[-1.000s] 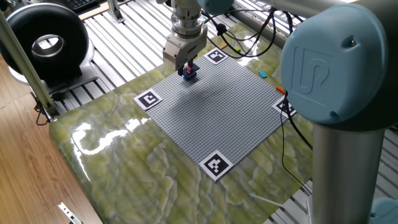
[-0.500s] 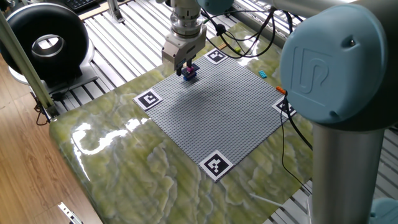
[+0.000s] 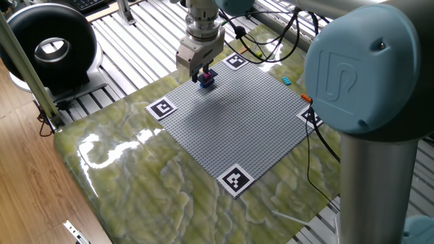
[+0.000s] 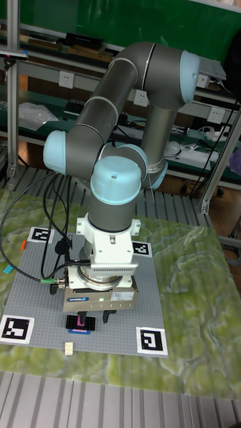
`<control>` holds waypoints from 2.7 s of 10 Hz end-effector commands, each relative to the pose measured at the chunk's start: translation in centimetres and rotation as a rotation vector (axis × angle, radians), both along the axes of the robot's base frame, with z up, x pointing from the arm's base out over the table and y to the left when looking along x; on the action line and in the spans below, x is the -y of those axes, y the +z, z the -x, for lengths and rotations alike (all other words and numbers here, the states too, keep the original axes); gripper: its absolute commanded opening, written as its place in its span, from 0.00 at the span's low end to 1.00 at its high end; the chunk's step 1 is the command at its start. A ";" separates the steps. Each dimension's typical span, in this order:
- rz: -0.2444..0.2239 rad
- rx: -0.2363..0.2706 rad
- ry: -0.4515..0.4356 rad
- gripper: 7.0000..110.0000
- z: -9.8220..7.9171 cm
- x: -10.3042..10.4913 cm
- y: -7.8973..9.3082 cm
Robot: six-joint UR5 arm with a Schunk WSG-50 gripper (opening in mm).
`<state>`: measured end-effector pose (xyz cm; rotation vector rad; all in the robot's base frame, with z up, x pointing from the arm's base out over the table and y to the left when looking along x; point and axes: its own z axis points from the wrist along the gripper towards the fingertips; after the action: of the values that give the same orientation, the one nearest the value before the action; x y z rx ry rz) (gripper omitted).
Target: Stack small Lego blocks one on top of the other
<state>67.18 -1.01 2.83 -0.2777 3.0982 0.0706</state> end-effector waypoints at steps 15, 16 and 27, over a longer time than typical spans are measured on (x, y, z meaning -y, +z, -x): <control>-0.007 -0.015 -0.012 0.36 0.3 0.2 0.1; -0.004 -0.016 -0.012 0.36 0.3 0.3 0.0; -0.006 0.022 -0.023 0.15 -1.5 1.7 3.3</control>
<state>67.51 -2.15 4.89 -0.2677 3.1149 0.0558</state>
